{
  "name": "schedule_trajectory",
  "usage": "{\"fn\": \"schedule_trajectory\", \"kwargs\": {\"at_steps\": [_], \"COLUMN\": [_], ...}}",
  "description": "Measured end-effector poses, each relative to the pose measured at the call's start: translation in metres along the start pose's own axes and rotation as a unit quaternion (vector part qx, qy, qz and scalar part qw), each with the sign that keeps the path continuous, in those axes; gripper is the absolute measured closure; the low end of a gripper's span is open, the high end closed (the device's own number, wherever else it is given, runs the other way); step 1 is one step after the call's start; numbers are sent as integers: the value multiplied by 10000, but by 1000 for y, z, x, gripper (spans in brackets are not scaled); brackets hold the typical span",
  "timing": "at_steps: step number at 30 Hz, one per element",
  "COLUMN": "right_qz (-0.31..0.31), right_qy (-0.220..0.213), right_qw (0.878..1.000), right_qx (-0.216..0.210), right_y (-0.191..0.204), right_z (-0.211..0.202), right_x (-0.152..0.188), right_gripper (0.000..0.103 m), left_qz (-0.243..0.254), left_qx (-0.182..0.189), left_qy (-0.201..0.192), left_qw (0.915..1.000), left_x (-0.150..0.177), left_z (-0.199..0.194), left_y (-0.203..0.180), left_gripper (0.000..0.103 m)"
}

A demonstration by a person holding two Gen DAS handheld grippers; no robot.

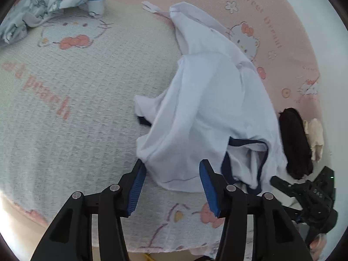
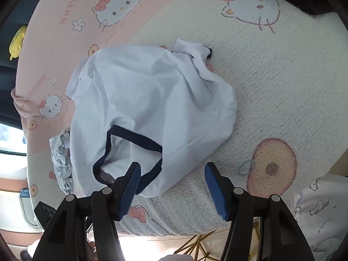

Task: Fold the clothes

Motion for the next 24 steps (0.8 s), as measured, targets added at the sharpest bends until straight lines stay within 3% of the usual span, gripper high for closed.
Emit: {"fn": "schedule_trajectory", "kwargs": {"at_steps": [3,5,6,8,11,15,21,23,24], "right_qz": [139,320,426,658,998,1444,1883,1929,1888], "right_qy": [-62,-131,-167,-219,-278,-371,-418,-440,-470], "right_qw": [9996,9983,9973,9939,9866,9725,9506,9470,9489], "right_qx": [-239,-460,-579,-858,-1258,-1790,-2433,-2529,-2487], "right_y": [2,0,-1,-6,-13,-11,-15,-14,-11], "right_z": [10,15,18,19,22,32,35,35,36], "right_x": [-4,-5,-5,-6,-5,-13,-15,-16,-17], "right_gripper": [43,42,39,31,31,30,28,28,28], "left_qz": [-322,-585,-675,-622,-541,-456,-689,-714,-683], "left_qx": [452,706,772,563,249,-143,177,265,229], "left_qy": [-182,-321,-370,-348,-314,-285,-165,-10,93], "left_qw": [9983,9953,9940,9959,9977,9985,9973,9971,9974], "left_x": [-3,-5,-6,-9,-13,-20,-34,-32,-31], "left_z": [2,2,2,8,15,25,36,38,41], "left_y": [-3,-4,-5,-10,-18,-27,-34,-36,-36], "left_gripper": [41,23,20,10,0,0,3,36,41]}}
Point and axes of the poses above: each gripper's, at about its wrist camera, not at the fingertips, and z roughly the way its jaws point, y to its left, x to its underside, the point moved 8 cm from there along z, roughly the way its jaws point, and after that the axes turned 5 degrees about y, right-handed, at the moved point
